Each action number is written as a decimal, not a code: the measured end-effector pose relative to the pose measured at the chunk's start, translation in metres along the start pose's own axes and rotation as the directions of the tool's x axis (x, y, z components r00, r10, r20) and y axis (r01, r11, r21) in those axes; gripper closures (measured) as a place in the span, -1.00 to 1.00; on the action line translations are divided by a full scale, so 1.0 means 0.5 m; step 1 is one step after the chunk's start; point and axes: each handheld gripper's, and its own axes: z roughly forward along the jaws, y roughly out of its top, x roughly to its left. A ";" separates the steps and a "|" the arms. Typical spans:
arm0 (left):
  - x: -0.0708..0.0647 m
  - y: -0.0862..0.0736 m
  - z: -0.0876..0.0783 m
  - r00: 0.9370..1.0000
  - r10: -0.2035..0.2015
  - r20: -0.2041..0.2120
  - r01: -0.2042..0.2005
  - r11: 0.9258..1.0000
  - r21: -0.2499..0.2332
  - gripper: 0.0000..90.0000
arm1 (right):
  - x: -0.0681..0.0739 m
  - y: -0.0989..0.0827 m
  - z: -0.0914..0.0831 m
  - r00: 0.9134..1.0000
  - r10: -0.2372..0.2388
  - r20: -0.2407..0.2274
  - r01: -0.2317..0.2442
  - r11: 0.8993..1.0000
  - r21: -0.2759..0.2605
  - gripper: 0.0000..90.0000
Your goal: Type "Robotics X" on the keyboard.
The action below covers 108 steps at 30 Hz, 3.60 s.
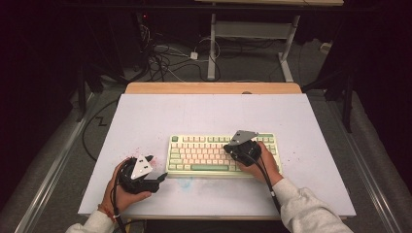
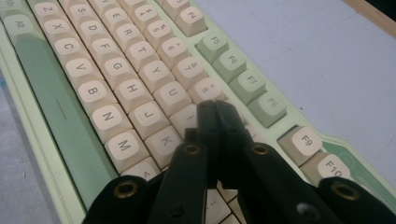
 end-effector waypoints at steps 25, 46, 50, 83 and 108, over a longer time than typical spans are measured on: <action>0.003 0.002 -0.002 1.000 -0.022 0.004 0.022 1.000 0.009 -0.47 | -0.015 -0.008 -0.091 0.998 0.044 0.039 -0.036 0.982 -0.185 0.47; 0.003 0.009 -0.010 1.000 0.001 -0.018 -0.001 1.000 0.000 -0.50 | 0.002 -0.059 -0.178 0.983 0.051 0.174 -0.001 0.961 -0.277 -0.31; 0.005 0.013 -0.014 1.000 -0.013 -0.020 0.012 1.000 -0.017 -0.50 | 0.007 -0.083 -0.192 0.980 0.066 0.186 -0.012 0.961 -0.277 -0.35; -0.072 0.178 0.074 0.971 0.136 0.195 -0.131 0.991 -0.037 0.78 | 0.054 -0.183 -0.206 0.981 0.066 0.183 -0.029 0.979 -0.200 -0.37; -0.101 0.241 0.180 0.955 0.158 0.249 -0.184 0.980 0.083 0.91 | 0.056 -0.186 -0.197 0.986 0.038 0.163 -0.010 0.986 -0.167 -0.36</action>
